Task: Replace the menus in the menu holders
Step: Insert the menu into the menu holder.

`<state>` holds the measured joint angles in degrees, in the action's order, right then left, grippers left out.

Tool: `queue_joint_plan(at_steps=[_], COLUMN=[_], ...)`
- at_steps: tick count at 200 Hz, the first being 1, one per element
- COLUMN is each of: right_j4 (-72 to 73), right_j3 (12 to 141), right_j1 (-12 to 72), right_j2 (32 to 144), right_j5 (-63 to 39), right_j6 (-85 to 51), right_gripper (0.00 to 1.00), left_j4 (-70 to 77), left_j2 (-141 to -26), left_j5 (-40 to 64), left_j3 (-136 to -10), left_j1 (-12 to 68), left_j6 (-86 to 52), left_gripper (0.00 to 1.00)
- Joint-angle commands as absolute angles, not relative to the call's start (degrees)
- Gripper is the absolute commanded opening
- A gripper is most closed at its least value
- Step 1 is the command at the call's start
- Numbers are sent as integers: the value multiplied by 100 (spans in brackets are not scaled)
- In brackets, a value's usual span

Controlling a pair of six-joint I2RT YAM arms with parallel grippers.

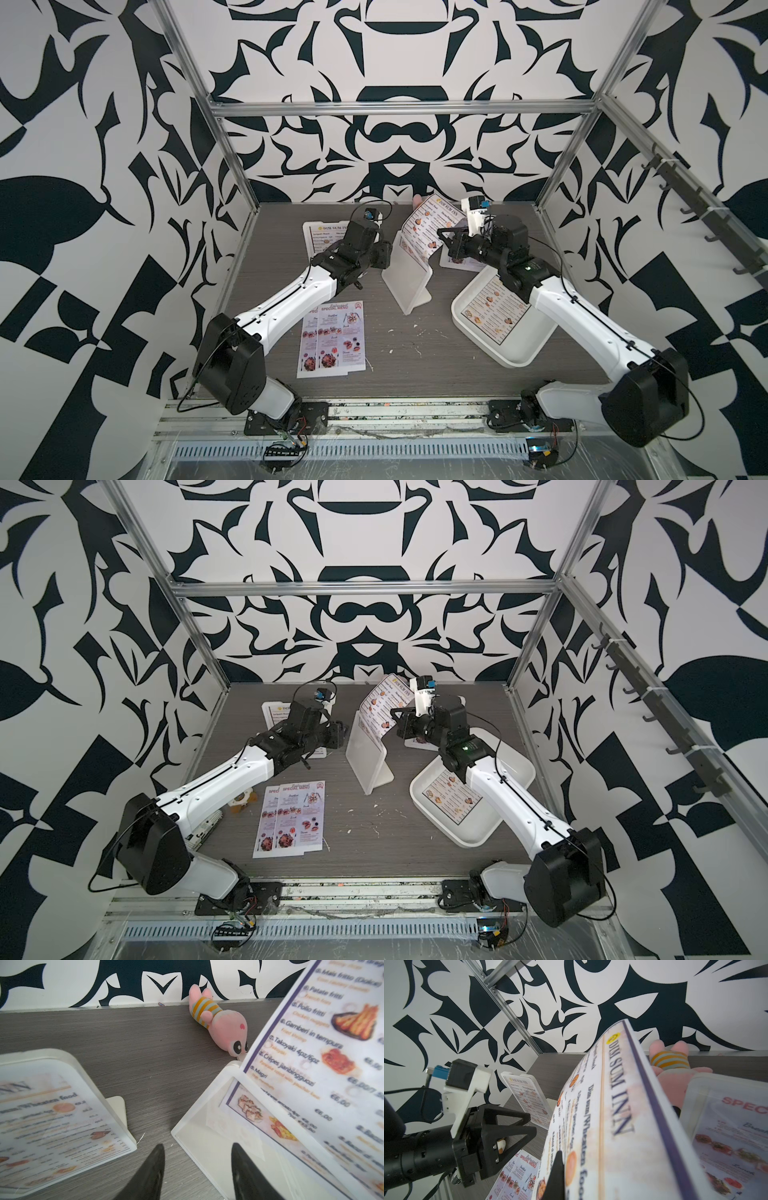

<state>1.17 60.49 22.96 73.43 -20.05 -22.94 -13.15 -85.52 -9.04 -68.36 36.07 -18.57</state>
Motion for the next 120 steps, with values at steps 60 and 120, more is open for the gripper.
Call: queue_joint_plan(at_steps=[60,120], right_j4=[554,642], right_j3=[6021,5824], right_j1=[2241,2282], right_j2=[7236,7144], right_j5=[-1989,-2525], right_j6=[-1877,-1884], right_gripper=[0,0], left_j4=[-1432,-1468], left_j2=[-8611,-8624], left_j5=[-940,-1002], left_j3=[-7112,-7154], left_j1=[3613,3617], left_j6=[-1802,-1795], left_gripper=[54,54])
